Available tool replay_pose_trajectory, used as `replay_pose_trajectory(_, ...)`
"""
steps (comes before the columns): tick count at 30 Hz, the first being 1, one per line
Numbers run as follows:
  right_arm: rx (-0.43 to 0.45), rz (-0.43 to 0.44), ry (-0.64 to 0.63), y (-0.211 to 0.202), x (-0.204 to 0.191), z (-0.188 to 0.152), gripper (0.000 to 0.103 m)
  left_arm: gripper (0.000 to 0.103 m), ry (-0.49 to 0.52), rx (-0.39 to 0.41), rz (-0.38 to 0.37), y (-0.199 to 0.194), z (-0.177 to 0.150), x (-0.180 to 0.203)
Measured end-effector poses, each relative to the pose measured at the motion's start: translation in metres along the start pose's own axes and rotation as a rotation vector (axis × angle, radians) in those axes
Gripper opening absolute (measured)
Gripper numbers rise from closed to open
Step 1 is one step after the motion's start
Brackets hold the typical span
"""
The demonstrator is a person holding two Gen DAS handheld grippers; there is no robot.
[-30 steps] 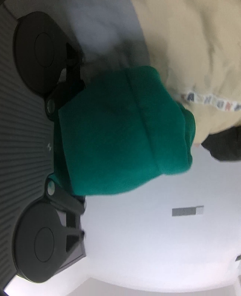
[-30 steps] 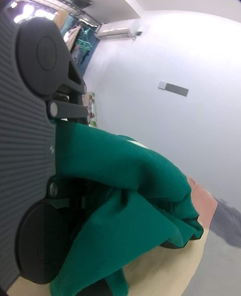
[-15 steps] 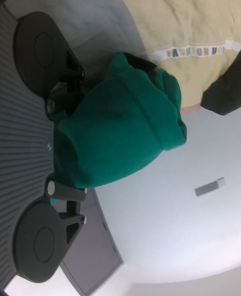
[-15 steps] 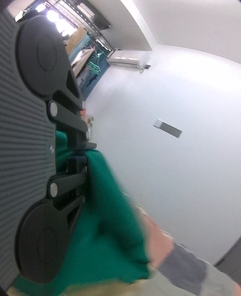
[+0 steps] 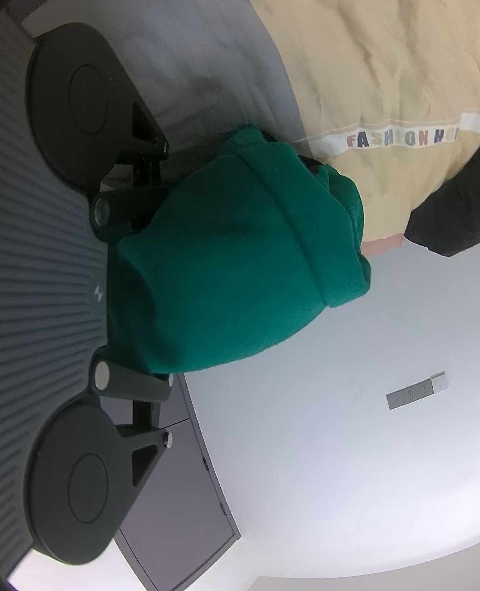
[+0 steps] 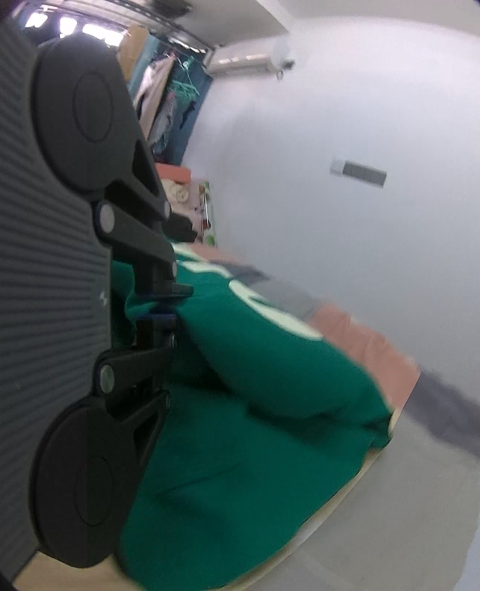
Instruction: Fold large clothes
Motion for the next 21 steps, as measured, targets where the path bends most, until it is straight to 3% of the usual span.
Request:
replay_pose_trajectory(5,-0.031,-0.065,-0.032,-0.006,0.004,-0.024,0.007,0.057,-0.056,-0.004,-0.025,-0.002,0.002,-0.014)
replay_pose_trajectory(11,-0.031,-0.121,-0.08,-0.012,0.007,-0.044,0.011,0.057,-0.112,-0.011,-0.045,-0.002,0.002,-0.026)
replay_pose_trajectory(13,-0.033,-0.12,-0.058,-0.008,0.005,-0.05,0.033,0.057,-0.113,-0.012,-0.049,-0.002,0.002,-0.026)
replay_pose_trajectory(14,-0.029,-0.108,-0.044,-0.006,0.005,-0.053,0.079,0.057,-0.113,-0.011,-0.049,-0.003,0.002,-0.026)
replay_pose_trajectory(15,-0.005,-0.099,-0.02,-0.004,0.005,-0.056,0.103,0.057,-0.115,-0.011,-0.051,-0.003,0.002,-0.026)
replay_pose_trajectory(21,0.083,-0.129,0.191,0.015,0.027,-0.056,0.103,0.057,-0.132,-0.013,-0.064,0.0,0.003,-0.029)
Point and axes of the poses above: each gripper's, at about its wrist camera, not at the fingertips, and y roughly the way its jaws point, x to its right, z to its top, the point moved 9 cm from there along y, roughly the way its jaws point, and after that the axes turned 11 degrees about z, right-handed, at the moved point
